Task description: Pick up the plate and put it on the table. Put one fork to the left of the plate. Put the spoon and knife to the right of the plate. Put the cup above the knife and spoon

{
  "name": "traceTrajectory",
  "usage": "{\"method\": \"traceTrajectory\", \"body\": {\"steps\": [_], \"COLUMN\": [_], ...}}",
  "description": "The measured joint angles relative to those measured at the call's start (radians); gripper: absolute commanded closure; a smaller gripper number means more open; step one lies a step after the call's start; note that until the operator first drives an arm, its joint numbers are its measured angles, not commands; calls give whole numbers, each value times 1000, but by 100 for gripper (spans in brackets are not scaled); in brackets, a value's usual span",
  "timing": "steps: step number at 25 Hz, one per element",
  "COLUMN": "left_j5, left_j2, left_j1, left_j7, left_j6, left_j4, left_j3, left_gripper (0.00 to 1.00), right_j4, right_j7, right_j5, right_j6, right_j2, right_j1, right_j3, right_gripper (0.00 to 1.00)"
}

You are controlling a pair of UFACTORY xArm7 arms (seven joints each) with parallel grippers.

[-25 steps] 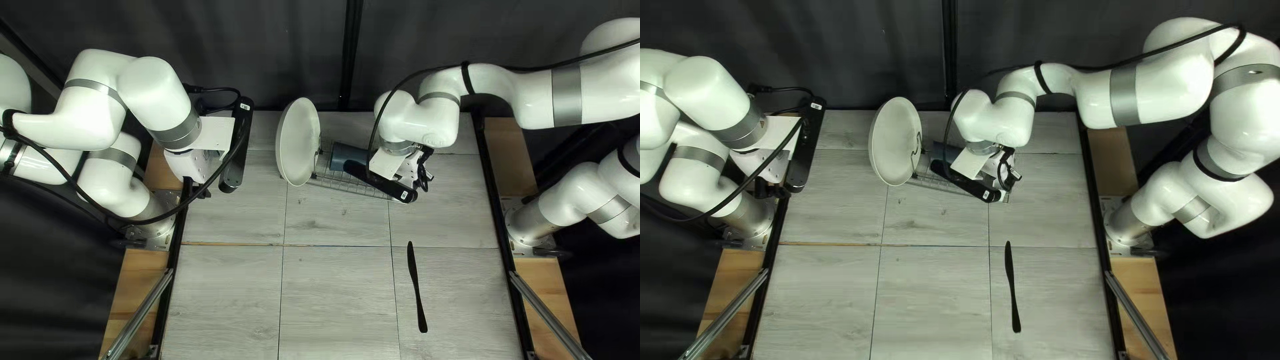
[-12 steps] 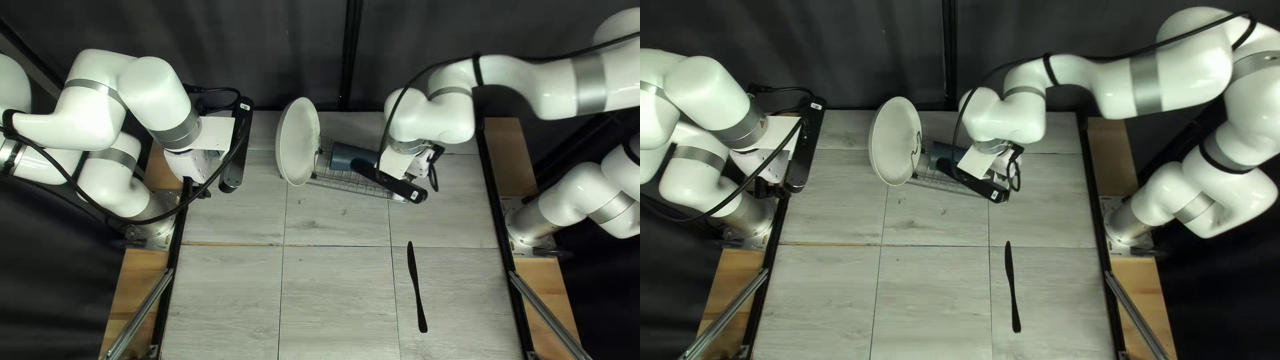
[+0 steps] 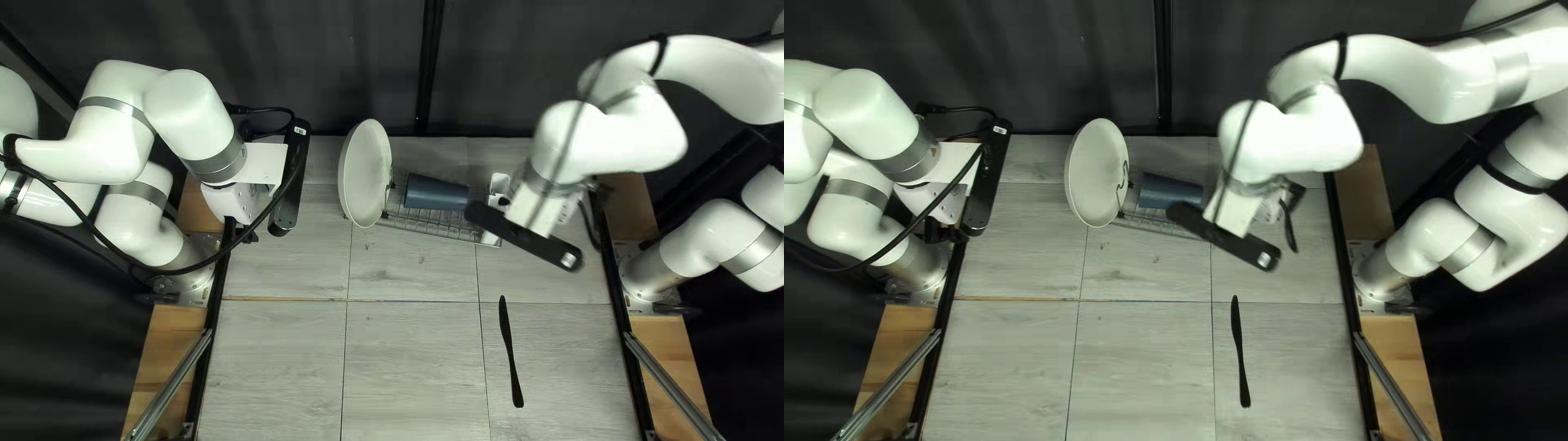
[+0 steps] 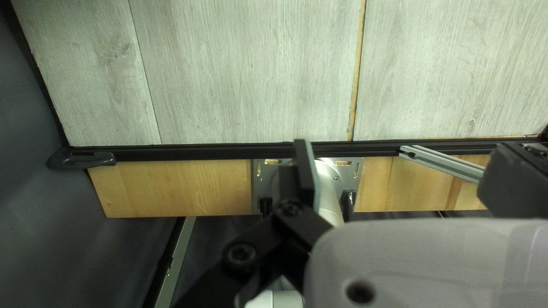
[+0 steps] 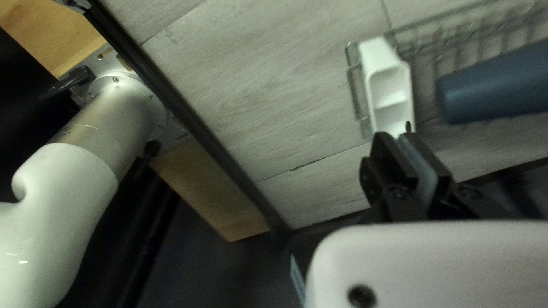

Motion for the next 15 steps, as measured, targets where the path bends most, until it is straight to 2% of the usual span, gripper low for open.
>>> {"method": "traceTrajectory", "body": {"steps": [4, 9, 12, 15], "left_j5": [0, 0, 0, 0], "left_j2": [0, 0, 0, 0], "left_j1": [0, 0, 0, 0], "left_j7": [0, 0, 0, 0], "left_j6": [0, 0, 0, 0], "left_j4": [0, 0, 0, 0], "left_j3": [0, 0, 0, 0], "left_gripper": [0, 0, 0, 0], "right_j4": [-18, -94, -109, -111], "right_j7": [-102, -267, -338, -387], "right_j5": [25, 130, 180, 203], "right_j6": [-86, -238, -277, -270], "right_j2": [-20, -65, -64, -66], "right_j1": [44, 100, 133, 148], "right_j3": [4, -46, -72, -95], "right_gripper": [100, 100, 100, 100]}}
